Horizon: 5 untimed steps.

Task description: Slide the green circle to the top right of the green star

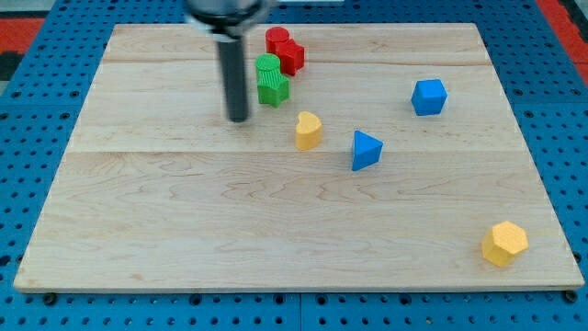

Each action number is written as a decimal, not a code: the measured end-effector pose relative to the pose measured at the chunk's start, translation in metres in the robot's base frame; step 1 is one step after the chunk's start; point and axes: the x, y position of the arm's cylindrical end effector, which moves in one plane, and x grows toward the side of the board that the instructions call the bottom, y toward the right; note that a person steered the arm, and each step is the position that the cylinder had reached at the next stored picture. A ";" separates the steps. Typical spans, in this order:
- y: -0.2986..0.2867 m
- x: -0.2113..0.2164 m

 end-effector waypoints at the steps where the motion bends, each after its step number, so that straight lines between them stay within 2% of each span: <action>1: -0.030 -0.026; 3: -0.013 -0.084; 4: 0.012 -0.100; 5: 0.027 -0.095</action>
